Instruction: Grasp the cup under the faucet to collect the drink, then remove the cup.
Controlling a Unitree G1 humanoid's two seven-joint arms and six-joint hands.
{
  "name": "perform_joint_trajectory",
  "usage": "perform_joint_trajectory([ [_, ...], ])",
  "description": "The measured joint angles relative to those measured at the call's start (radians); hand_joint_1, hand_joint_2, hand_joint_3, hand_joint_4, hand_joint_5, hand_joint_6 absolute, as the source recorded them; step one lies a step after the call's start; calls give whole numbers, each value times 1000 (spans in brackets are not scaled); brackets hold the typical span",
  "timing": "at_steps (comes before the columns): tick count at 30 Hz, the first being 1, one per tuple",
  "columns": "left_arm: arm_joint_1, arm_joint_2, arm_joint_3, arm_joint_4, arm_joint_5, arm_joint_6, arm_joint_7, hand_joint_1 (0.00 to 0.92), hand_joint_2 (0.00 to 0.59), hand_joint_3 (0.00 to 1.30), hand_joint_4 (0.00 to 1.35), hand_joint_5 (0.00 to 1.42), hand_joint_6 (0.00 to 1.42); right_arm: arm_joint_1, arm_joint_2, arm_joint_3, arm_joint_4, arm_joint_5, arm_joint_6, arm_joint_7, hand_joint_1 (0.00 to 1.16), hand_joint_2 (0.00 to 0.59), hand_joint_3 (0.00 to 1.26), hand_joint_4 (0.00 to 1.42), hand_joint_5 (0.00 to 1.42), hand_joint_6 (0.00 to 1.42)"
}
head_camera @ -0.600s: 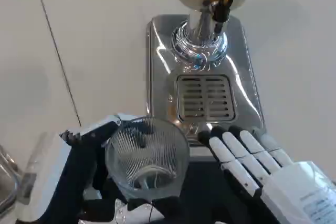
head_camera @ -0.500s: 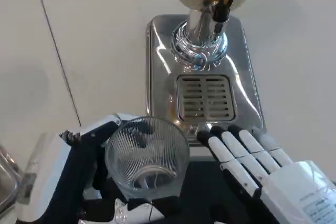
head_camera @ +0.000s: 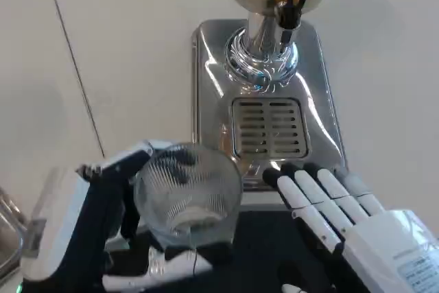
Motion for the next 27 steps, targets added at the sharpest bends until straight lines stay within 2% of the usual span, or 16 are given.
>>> perform_joint_trajectory([
  [13, -300, -67, -15, 213, 92, 143, 99, 749, 0, 1092, 1140, 1315, 1424, -11, 10, -10, -18, 5, 36, 25, 9, 586, 0, 0, 0, 0],
  [21, -436, -93, -113, 370, 150, 162, 178, 749, 0, 1090, 1128, 1314, 1424, -13, 8, -42, -50, 26, 59, 47, 12, 586, 0, 0, 0, 0],
  [27, -516, -103, -169, 477, 172, 165, 235, 749, 0, 1090, 1127, 1313, 1424, -11, 16, -44, -58, 26, 76, 63, 14, 586, 0, 0, 0, 0],
])
